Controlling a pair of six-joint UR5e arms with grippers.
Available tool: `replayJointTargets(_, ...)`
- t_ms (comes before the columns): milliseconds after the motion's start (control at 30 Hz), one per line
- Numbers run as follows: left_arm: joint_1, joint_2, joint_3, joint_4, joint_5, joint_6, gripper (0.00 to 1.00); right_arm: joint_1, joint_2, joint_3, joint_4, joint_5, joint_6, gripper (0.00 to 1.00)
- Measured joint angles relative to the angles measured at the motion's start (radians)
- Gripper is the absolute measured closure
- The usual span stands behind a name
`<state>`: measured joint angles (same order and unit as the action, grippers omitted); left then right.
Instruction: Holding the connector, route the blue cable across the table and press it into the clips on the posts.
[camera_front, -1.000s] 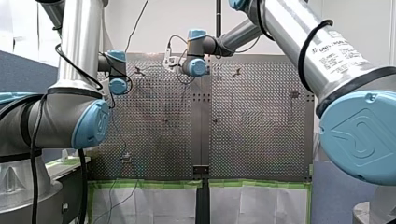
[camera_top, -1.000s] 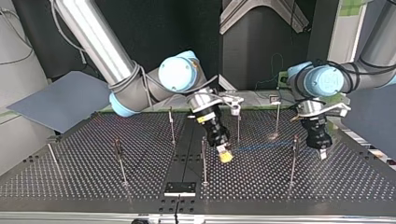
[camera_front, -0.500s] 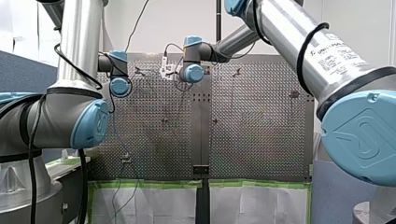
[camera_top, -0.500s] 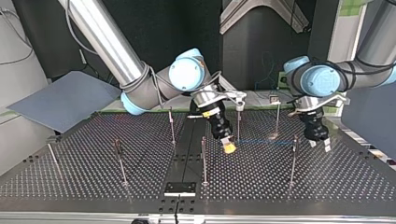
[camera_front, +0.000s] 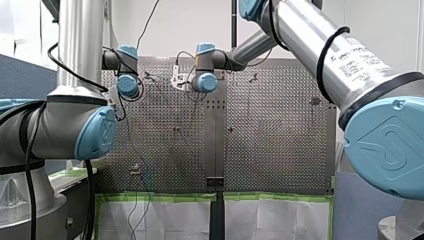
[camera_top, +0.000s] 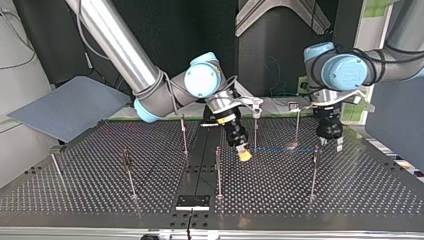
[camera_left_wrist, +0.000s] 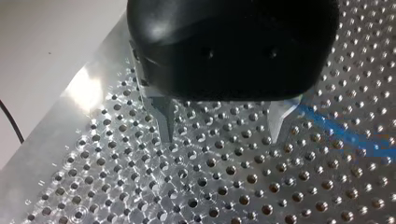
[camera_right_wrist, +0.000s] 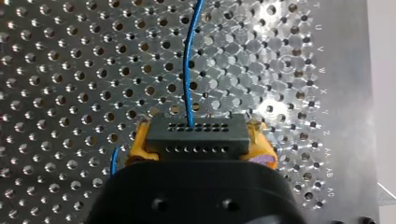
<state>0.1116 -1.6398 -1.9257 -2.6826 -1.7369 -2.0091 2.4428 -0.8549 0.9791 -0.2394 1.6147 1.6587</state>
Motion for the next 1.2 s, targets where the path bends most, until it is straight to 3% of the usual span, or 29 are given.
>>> replayJointTargets(267, -0.003, 0.076, -0.027, -0.076, 0.007, -0.005, 0.00, 0.002, 0.003, 0.000, 0.007, 0.005, 0.000, 1.00)
replayJointTargets(700, -0.009, 0.209, -0.031, -0.209, 0.080, 0.000, 0.00, 0.002, 0.004, 0.000, 0.012, 0.013, 0.000, 1.00)
replayJointTargets(933, -0.026, 0.265, -0.047, -0.278, 0.097, 0.056, 0.00, 0.001, 0.004, 0.000, 0.011, 0.021, 0.001, 1.00)
replayJointTargets(1200, -0.055, 0.257, -0.048, -0.333, 0.155, 0.143, 0.00, -0.001, 0.004, 0.000, 0.011, 0.027, 0.002, 1.00)
